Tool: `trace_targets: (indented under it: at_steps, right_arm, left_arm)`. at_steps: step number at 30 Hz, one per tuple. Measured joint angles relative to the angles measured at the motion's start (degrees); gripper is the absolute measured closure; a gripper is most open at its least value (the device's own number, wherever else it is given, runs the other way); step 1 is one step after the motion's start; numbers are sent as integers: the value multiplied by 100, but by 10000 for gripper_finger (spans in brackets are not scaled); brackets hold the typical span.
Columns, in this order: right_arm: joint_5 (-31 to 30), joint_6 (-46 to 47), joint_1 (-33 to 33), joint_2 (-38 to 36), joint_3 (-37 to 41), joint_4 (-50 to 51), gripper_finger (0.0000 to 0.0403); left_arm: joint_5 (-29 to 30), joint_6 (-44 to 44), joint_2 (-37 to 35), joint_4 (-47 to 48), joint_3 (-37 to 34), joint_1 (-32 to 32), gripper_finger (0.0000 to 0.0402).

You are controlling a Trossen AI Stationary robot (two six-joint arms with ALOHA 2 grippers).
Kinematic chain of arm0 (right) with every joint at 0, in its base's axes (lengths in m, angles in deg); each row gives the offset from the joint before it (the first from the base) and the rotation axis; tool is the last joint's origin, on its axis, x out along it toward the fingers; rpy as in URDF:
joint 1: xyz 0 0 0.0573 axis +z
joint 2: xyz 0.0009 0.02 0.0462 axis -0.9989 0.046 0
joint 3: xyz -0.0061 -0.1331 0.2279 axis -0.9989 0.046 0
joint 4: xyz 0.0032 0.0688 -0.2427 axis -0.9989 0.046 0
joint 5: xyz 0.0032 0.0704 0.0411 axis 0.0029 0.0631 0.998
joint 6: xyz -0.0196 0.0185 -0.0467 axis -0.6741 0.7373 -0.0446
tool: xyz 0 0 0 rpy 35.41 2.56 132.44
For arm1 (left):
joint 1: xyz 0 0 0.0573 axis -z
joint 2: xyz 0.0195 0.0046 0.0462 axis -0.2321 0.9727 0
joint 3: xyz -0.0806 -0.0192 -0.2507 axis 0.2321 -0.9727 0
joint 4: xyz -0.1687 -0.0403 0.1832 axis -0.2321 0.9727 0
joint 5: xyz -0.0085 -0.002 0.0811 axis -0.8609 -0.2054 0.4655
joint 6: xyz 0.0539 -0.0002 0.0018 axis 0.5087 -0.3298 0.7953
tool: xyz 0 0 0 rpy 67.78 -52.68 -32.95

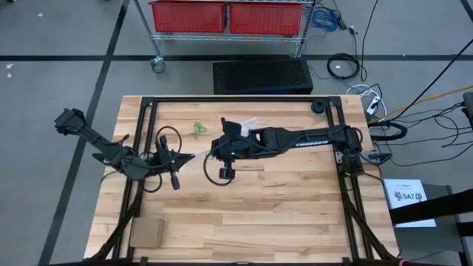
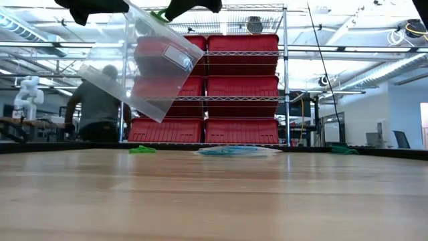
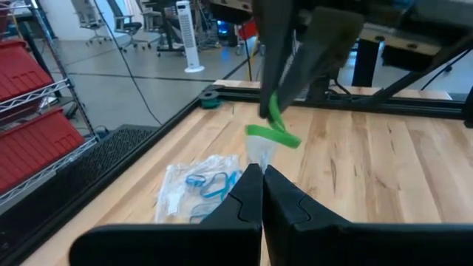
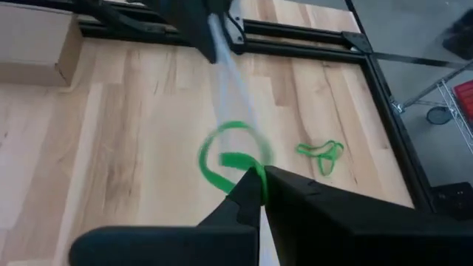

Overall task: Sort rubber bands
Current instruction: Put the green rubber band into the open transparent zip lock bag

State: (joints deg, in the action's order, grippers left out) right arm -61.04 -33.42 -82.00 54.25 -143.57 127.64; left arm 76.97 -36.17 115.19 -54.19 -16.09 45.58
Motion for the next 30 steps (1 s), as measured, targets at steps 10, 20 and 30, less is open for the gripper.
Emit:
trace_targets:
  at_steps: [10,20,30]
  right_arm:
    - [-1,-156,-56,6,0,-256,403]
    - [-537,-209,-54,-88,-13,-296,403]
    - [-907,-576,242,-79,-11,-271,403]
  left_arm:
    - [-14,13,0,-66,0,4,402]
    - [-118,70,0,-60,0,7,402]
    - [-116,65,0,-60,0,6,402]
